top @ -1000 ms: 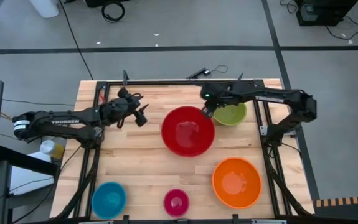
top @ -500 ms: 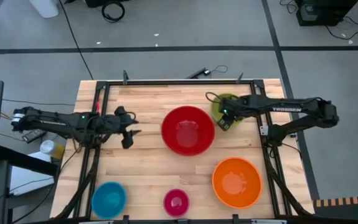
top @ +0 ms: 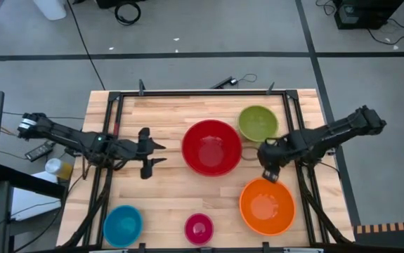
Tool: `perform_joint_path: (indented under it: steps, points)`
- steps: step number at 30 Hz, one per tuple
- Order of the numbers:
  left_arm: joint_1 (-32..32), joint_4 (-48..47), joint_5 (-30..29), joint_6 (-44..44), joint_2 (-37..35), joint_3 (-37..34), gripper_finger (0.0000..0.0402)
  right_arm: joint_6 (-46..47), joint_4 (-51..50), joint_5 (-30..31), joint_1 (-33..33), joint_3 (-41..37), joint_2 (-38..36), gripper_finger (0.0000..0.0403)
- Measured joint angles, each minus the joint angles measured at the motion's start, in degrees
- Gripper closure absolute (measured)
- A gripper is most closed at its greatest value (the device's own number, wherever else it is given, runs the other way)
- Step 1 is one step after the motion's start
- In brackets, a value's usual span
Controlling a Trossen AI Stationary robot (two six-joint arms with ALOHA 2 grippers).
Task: Nest bowls inside each other
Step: Stack the orange bowl on top of the red bowl
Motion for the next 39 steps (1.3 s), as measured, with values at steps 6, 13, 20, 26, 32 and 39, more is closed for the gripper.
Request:
perform_joint_path:
  steps: [6, 13, 20, 26, 32, 39]
  points:
    - [1.89, 2.82, -0.01, 2.21, 5.42, -0.02, 0.0189, 3.83, 5.53, -1.03, 6.40, -1.51, 1.05, 0.0226]
    - [4.32, 4.20, 0.08, 4.30, 9.76, -0.02, 0.0189, 6.81, 6.87, -1.33, 9.23, -1.55, 5.20, 0.0226]
    - [5.57, 6.09, 0.09, 4.70, 10.86, -0.02, 0.0189, -1.65, 7.19, -0.29, 10.01, -1.55, 11.17, 0.0226]
    - [6.10, 7.93, -2.74, 6.25, 10.62, -0.02, 0.0189, -3.97, 9.33, -0.29, 10.01, -1.55, 16.26, 0.0226]
    - [6.10, 8.05, -5.27, 6.22, 10.65, -0.02, 0.0189, -4.89, 10.98, -0.29, 9.97, -1.55, 18.98, 0.0231]
    - [6.10, 8.05, -5.42, 5.92, 10.65, -0.02, 0.0189, -8.37, 12.87, -0.66, 9.19, -1.38, 18.35, 0.0324]
